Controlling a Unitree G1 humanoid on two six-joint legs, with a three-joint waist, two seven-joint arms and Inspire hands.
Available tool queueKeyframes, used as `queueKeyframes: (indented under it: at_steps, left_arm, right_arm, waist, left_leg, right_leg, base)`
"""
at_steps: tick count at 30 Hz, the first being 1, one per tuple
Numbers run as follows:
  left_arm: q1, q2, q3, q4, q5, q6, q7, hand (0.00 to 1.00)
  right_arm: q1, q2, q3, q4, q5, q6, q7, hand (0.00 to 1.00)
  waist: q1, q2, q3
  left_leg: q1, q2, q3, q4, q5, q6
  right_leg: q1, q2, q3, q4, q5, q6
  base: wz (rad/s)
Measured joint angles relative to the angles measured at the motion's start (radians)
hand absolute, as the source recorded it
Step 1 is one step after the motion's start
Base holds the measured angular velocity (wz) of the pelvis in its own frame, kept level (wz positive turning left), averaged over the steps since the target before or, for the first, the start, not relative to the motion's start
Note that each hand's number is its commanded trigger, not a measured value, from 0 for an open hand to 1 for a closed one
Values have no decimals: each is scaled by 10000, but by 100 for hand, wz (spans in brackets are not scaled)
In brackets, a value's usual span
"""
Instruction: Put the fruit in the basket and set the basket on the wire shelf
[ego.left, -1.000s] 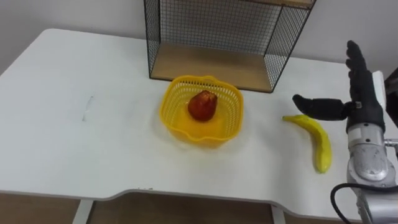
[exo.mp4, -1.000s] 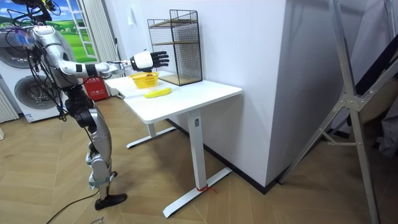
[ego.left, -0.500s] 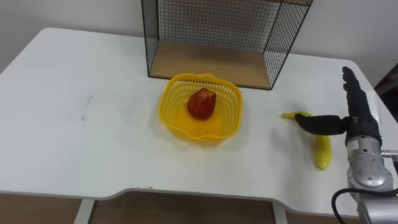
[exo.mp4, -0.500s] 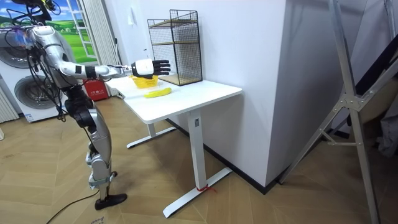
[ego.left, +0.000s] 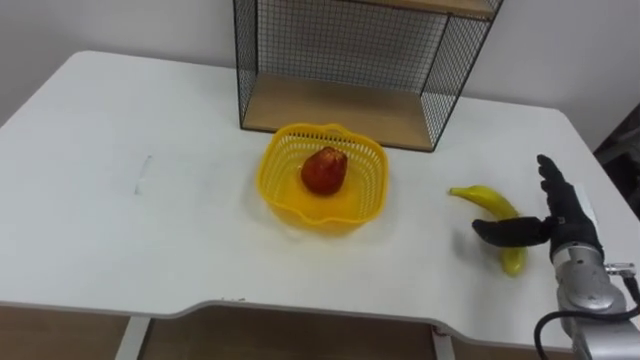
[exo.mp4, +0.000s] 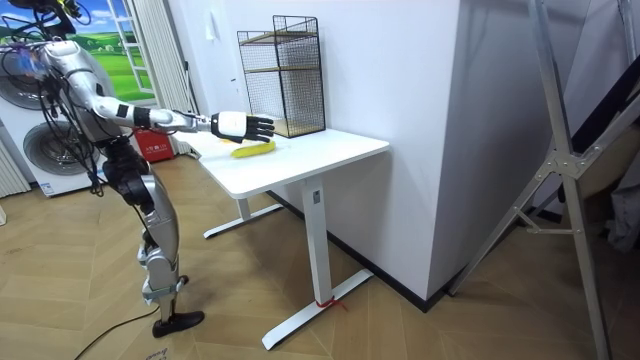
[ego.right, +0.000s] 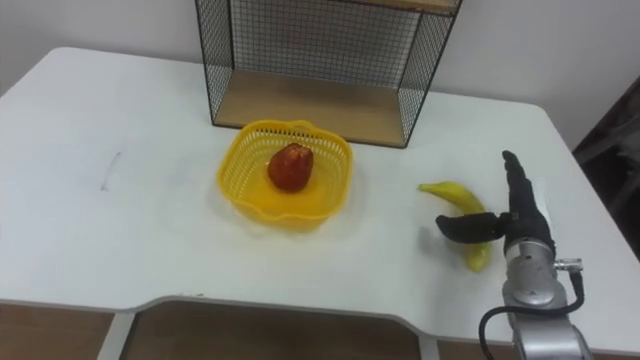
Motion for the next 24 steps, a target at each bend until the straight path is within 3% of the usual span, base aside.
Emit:
queueKeyframes:
  at_steps: [12, 24]
  left_arm:
    - [-40, 10, -1, 85, -9, 224, -12, 0]
    - [-10, 77, 10, -10, -8, 364, -14, 0]
  right_arm:
    - [-14, -4, 46, 1023, 217, -41, 767, 0]
    - [-448, -4, 25, 1942, -125, -95, 1197, 0]
  waist:
    - [-12, 189, -103]
    - [13, 122, -130]
  left_leg:
    - [121, -7, -87, -14, 5, -4]
    - [171, -6, -99, 0, 12, -16]
  right_leg:
    - [133, 2, -95, -23, -1, 4]
    - [164, 7, -70, -24, -4, 1]
  base:
    - [2]
    - [0]
